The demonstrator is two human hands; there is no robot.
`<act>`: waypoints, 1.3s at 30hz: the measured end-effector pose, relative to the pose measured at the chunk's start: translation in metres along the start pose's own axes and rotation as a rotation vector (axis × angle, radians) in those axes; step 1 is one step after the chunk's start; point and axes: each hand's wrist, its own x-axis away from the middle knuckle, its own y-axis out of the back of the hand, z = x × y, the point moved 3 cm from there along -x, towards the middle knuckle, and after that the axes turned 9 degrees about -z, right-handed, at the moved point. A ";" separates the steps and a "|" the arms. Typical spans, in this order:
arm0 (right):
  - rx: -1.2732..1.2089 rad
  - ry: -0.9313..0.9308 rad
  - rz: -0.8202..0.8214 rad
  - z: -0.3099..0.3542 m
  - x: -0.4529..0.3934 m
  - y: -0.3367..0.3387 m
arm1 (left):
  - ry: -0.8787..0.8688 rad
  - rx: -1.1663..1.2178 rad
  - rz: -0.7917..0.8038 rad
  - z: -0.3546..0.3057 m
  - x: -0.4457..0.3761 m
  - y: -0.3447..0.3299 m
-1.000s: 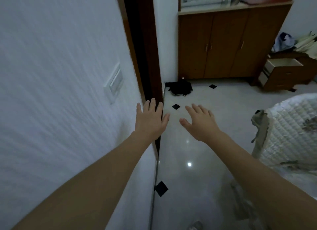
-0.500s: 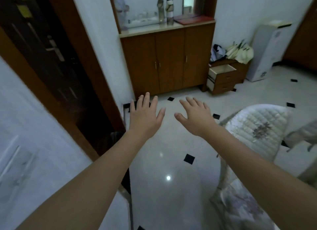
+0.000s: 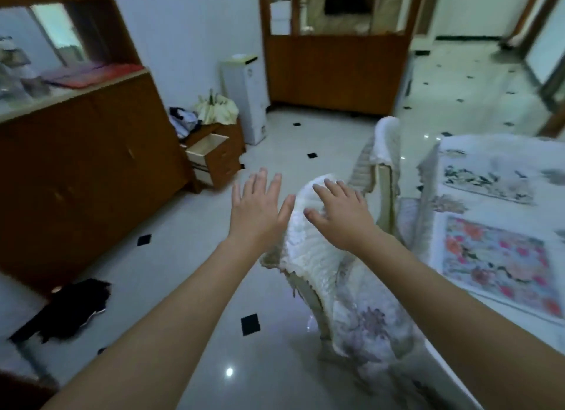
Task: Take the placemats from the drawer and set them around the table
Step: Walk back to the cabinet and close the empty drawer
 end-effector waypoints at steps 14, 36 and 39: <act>0.207 -0.632 -0.210 -0.156 0.117 0.092 | -0.640 0.303 0.094 -0.215 -0.023 -0.036; 0.387 -1.231 -0.335 -0.148 0.221 0.109 | -1.156 0.503 0.190 -0.297 -0.028 -0.060; 0.357 -1.266 -0.328 -0.130 0.215 0.093 | -1.185 0.520 0.207 -0.288 -0.030 -0.069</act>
